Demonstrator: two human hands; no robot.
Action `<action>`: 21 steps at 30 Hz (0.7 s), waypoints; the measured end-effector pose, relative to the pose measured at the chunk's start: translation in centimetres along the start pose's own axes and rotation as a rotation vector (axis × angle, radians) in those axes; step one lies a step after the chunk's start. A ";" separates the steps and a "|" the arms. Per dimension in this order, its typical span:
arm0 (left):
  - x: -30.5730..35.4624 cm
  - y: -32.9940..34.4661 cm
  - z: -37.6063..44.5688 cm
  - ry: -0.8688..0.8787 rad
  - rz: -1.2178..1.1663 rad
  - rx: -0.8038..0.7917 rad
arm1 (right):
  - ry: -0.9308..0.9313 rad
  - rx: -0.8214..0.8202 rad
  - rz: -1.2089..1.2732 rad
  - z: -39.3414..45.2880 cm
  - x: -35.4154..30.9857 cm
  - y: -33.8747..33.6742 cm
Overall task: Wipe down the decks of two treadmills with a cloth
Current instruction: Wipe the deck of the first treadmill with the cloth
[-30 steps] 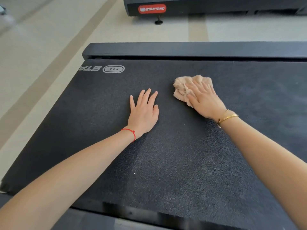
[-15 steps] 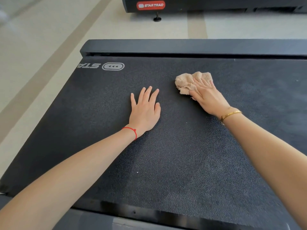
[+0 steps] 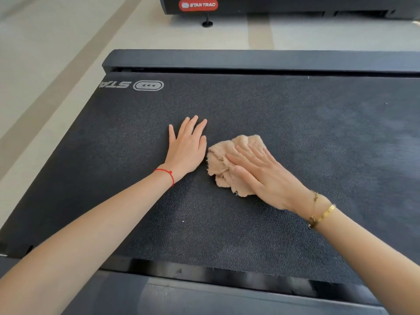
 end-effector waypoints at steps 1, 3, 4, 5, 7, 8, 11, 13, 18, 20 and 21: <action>-0.2 -0.1 -0.4 0.000 0.015 0.002 | 0.030 0.014 -0.049 0.6 0.4 0.2; -0.7 -0.3 -1.2 -0.005 0.041 0.013 | 0.078 0.058 -0.158 2.1 1.4 0.4; -0.9 -0.3 -1.5 -0.007 0.051 0.015 | 0.104 0.076 -0.198 2.9 1.9 0.4; -1.0 -0.3 -1.8 -0.007 0.058 0.015 | 0.135 0.092 -0.218 3.7 2.4 0.4; -1.2 -0.2 -2.1 -0.015 0.067 0.022 | 0.187 0.115 -0.223 5.3 3.3 0.2; -1.2 -0.1 -2.2 -0.019 0.068 0.028 | 0.205 0.118 -0.226 6.0 3.6 0.1; -1.1 0.0 -2.3 -0.022 0.072 0.044 | 0.218 0.118 -0.231 6.8 3.6 0.0; -1.1 0.0 -2.3 -0.023 0.075 0.048 | 0.204 0.128 -0.212 5.7 2.8 0.0; -1.0 -0.1 -2.4 -0.021 0.079 0.055 | 0.098 0.123 -0.234 1.9 1.2 1.2; -1.0 -0.1 -2.4 -0.024 0.085 0.045 | 0.136 0.141 -0.231 2.6 3.2 0.0; -1.1 -0.1 -2.4 -0.026 0.090 0.039 | 0.189 0.150 -0.231 3.2 4.6 -0.8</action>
Point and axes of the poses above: each hand's wrist, its own z-axis towards the middle knuckle, its own y-axis out of the palm, x = y × z, the point moved 8 cm from there along z, towards the middle knuckle, and after that the axes turned 1 degree about -y, right-handed, at the moved point
